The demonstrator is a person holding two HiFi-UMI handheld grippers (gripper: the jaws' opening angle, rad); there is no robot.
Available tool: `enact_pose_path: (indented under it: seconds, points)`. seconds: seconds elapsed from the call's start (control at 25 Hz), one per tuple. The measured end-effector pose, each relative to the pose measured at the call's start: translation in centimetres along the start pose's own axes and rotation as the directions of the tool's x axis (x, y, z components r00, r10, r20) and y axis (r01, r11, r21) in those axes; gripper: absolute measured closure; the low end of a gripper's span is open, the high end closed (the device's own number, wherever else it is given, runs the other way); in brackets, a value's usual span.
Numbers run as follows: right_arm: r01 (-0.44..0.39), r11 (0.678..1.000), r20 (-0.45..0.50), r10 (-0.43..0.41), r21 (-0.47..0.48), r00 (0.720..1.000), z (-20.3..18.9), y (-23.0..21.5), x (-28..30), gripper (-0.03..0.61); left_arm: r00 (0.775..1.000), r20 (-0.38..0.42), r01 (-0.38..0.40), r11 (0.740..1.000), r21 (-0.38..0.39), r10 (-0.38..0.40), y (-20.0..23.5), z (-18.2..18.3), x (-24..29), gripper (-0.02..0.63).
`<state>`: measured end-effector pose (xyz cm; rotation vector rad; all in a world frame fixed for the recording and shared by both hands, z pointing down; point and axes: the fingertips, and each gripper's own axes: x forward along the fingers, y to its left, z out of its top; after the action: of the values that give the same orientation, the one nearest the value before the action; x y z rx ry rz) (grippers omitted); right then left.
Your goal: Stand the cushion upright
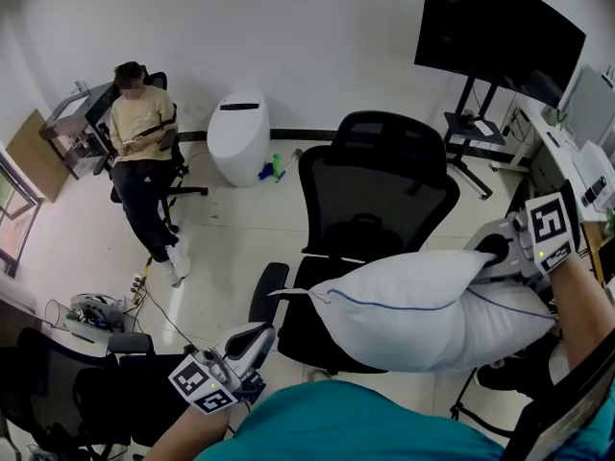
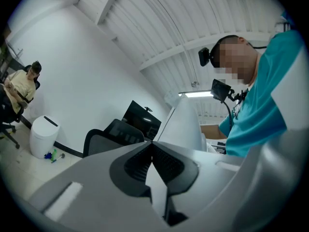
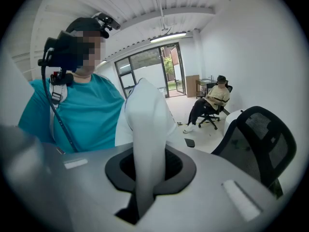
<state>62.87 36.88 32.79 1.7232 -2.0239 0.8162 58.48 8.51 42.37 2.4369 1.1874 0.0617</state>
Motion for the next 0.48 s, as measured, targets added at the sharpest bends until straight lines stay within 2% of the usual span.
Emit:
enact_pose_path:
  seconds: [0.08, 0.2, 0.48]
  points:
    - [-0.017, 1.000, -0.009, 0.017, -0.004, 1.000, -0.2, -0.3, 1.0, 0.555, 1.000, -0.003, -0.003, 1.000, -0.001, 0.003, -0.2, 0.0, -0.3, 0.601]
    - [-0.051, 0.999, 0.026, 0.051, -0.013, 0.998, 0.4, -1.0, 2.2, 0.555, 1.000, -0.006, -0.022, 1.000, 0.005, 0.022, -0.4, -0.1, -1.2, 0.601]
    - [-0.162, 0.986, 0.028, 0.163, -0.035, 0.986, 0.7, -5.1, 5.2, 0.555, 0.994, -0.001, -0.113, 0.993, 0.016, 0.113, 0.7, 0.2, -2.9, 0.601]
